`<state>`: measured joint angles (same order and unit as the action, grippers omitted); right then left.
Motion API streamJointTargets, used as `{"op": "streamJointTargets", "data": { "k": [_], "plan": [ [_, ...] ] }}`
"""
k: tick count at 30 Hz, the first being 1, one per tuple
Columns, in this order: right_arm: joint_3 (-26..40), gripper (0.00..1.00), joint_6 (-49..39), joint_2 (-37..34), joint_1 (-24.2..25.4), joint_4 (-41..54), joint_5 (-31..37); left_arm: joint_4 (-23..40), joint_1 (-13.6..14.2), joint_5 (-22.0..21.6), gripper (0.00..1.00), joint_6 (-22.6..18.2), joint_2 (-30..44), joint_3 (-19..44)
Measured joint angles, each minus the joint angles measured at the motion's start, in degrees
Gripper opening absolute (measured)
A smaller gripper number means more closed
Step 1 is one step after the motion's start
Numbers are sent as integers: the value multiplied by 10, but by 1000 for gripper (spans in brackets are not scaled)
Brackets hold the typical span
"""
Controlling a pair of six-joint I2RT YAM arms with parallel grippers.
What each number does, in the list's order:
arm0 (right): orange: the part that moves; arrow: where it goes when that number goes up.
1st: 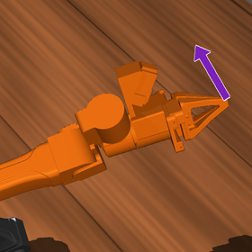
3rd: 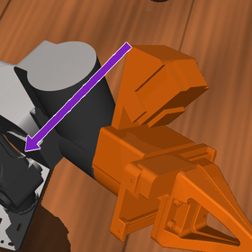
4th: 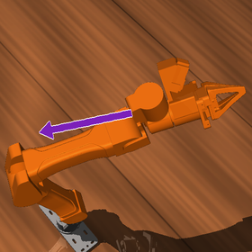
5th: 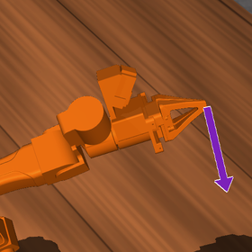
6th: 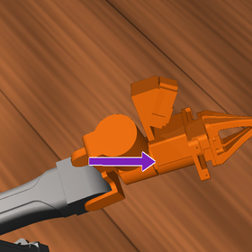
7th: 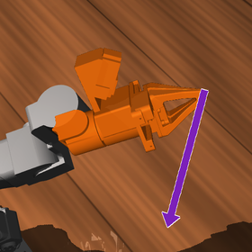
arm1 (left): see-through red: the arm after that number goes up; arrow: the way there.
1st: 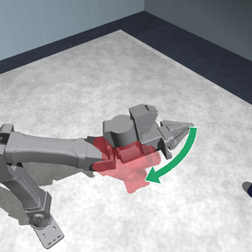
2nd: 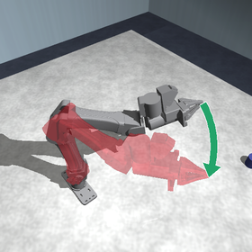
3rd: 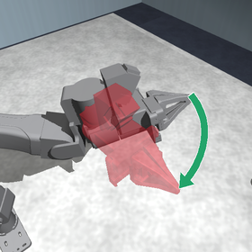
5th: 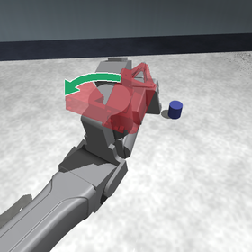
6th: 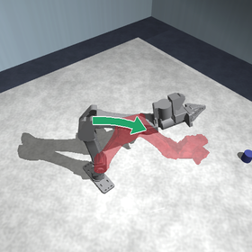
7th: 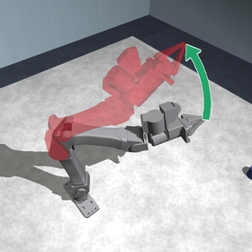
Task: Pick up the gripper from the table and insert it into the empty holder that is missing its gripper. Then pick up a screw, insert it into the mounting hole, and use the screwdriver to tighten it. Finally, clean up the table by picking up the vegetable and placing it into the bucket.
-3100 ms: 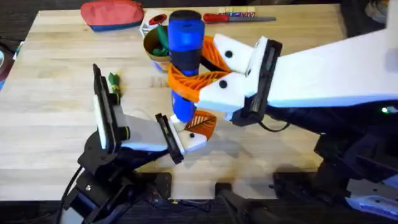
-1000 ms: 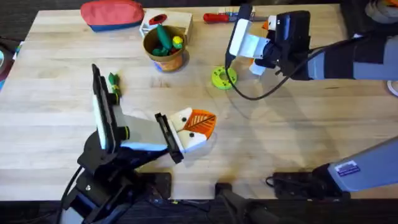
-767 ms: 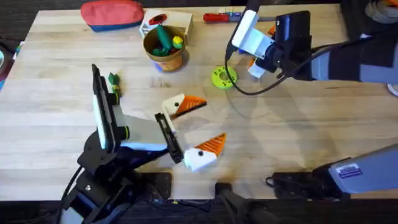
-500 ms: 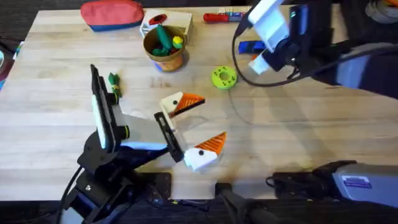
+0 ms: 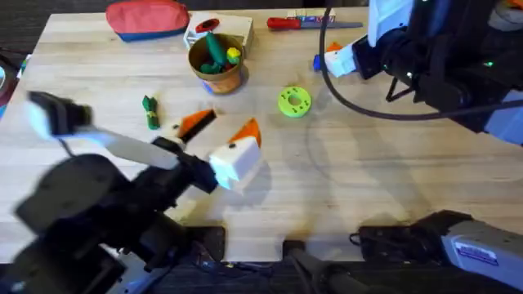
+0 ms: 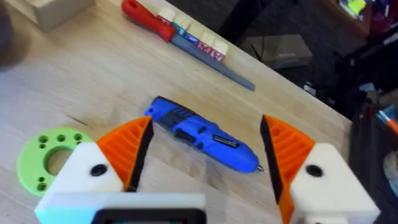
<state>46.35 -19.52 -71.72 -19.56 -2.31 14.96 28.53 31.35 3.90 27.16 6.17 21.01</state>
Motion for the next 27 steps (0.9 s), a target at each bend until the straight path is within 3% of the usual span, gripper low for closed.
{"op": "streamJointTargets", "data": {
  "k": [9,15,18,21,27],
  "plan": [
    [0,991,1,0,-26,-1,0,264,-1,-118,985,7,267,251],
    [0,991,3,0,-44,0,0,298,-3,-123,985,7,420,360],
    [0,990,3,0,-51,1,0,322,-15,-137,985,16,456,374],
    [0,991,3,0,-51,16,0,336,-73,-140,985,38,488,374],
    [0,991,3,0,-51,28,0,321,-275,-122,985,47,556,374]
  ]
}}
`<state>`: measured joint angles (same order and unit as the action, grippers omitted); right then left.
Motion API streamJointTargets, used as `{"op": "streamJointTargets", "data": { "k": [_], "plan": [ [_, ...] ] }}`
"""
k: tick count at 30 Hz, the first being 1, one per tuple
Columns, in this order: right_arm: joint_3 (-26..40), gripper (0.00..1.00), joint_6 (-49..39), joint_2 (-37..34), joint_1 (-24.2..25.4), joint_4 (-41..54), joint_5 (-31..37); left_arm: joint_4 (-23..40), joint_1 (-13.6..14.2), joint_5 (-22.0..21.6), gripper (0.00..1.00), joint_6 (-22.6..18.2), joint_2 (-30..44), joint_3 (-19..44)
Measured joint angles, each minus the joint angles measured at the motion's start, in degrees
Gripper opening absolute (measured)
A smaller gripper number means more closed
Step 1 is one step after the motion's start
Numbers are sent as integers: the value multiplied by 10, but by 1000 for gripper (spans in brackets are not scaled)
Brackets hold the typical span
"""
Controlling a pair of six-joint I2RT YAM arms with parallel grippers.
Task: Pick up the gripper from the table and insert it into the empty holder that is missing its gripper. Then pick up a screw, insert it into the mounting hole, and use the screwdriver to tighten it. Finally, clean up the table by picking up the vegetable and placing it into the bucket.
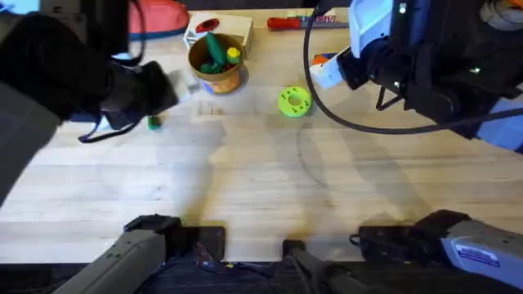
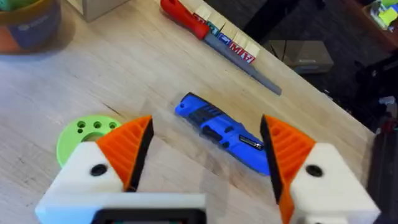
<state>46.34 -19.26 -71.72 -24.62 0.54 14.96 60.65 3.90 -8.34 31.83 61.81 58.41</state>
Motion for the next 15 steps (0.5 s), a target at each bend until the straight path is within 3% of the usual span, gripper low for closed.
{"op": "streamJointTargets", "data": {
  "k": [2,6,7,15],
  "plan": [
    [0,991,0,0,0,0,0,-12,-69,9,985,-13,26,0],
    [0,991,0,0,0,0,0,-47,-159,37,985,-57,85,0],
    [0,992,0,0,0,0,0,-75,-196,57,985,-95,140,0],
    [0,991,0,0,0,0,0,-149,-225,72,986,-176,247,0]
  ]
}}
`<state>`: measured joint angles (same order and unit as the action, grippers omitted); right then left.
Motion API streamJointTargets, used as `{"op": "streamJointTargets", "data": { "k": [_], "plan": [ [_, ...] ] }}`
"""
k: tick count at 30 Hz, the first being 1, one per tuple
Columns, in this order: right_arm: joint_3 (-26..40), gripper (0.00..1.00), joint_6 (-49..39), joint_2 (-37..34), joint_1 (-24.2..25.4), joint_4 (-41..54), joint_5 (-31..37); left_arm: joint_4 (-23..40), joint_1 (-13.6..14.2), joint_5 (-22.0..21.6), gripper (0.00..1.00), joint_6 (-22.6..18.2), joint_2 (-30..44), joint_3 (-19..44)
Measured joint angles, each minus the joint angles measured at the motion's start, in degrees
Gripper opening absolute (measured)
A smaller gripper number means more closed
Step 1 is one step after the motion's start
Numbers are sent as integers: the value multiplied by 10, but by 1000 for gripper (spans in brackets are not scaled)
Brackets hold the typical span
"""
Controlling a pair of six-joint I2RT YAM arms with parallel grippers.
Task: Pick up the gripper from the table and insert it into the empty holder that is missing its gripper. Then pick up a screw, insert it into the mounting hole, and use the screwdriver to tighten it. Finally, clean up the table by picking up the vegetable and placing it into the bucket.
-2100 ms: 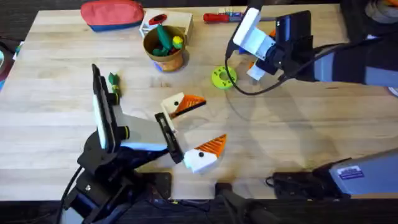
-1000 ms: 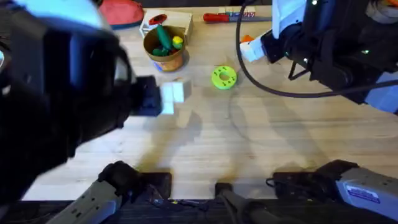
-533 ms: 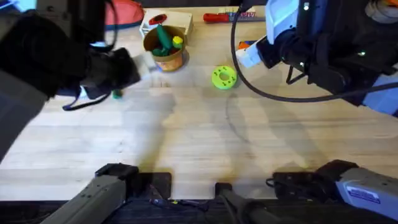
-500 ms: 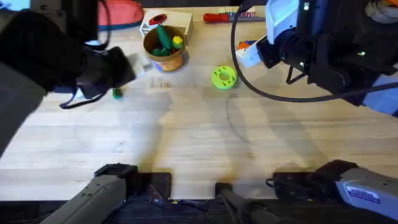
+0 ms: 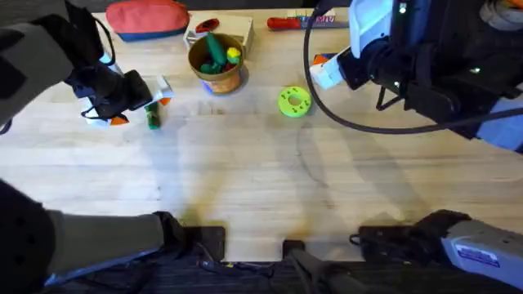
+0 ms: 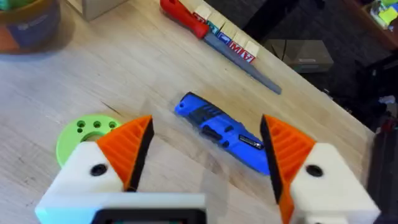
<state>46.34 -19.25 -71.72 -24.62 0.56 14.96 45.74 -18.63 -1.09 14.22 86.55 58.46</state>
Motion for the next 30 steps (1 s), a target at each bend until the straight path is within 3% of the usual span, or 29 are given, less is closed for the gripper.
{"op": "streamJointTargets", "data": {
  "k": [6,12,14,15,21,26,30],
  "plan": [
    [0,990,0,0,-2,0,0,-57,-3,0,946,-17,61,0],
    [0,990,0,0,-14,0,0,-68,-3,3,376,-24,104,5],
    [0,992,0,0,-15,0,0,-70,-3,5,89,-25,105,6],
    [0,992,0,0,-15,0,0,-71,-3,5,37,-28,105,7],
    [0,991,0,0,-15,1,0,-50,-3,7,23,-27,107,11],
    [0,991,0,0,-15,1,0,45,-2,11,23,-27,103,35],
    [0,992,0,0,-15,1,0,96,10,55,23,-26,77,84]
  ]
}}
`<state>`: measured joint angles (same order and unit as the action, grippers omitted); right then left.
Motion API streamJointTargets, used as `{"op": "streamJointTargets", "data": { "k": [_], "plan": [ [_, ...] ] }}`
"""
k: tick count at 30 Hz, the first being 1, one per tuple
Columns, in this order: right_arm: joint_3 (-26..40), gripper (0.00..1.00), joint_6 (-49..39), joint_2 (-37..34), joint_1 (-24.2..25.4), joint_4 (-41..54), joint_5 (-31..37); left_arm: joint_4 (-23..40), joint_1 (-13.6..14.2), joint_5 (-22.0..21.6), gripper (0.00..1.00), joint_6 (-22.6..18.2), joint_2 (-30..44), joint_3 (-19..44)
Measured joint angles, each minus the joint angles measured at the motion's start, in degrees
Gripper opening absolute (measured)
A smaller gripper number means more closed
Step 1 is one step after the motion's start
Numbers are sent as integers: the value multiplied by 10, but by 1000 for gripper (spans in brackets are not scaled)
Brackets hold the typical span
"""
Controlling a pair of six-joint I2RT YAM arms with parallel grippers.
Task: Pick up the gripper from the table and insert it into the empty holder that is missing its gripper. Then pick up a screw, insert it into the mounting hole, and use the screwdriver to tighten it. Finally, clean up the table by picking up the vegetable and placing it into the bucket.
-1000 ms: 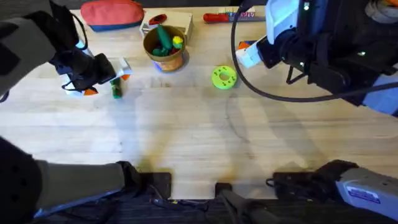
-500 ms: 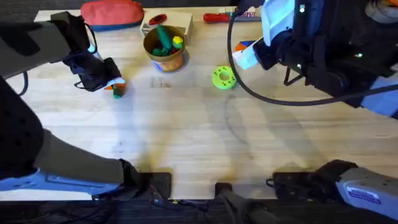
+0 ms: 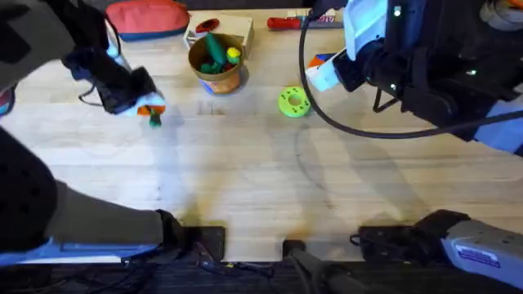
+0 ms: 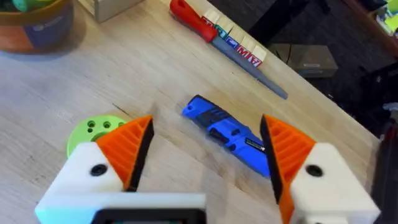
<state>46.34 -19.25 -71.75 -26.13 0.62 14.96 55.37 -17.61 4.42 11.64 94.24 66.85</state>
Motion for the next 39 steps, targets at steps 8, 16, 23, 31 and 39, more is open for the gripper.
{"op": "streamJointTargets", "data": {
  "k": [8,16,23,31,39],
  "plan": [
    [0,991,0,0,0,6,0,-93,83,120,23,86,-76,67],
    [0,991,0,0,0,33,0,-167,174,142,23,160,-33,68],
    [0,990,0,0,0,35,0,-171,197,108,23,173,6,67],
    [0,991,0,0,0,35,0,-174,180,88,758,177,6,67],
    [10,991,34,14,0,130,0,-161,181,136,996,141,-5,82]
  ]
}}
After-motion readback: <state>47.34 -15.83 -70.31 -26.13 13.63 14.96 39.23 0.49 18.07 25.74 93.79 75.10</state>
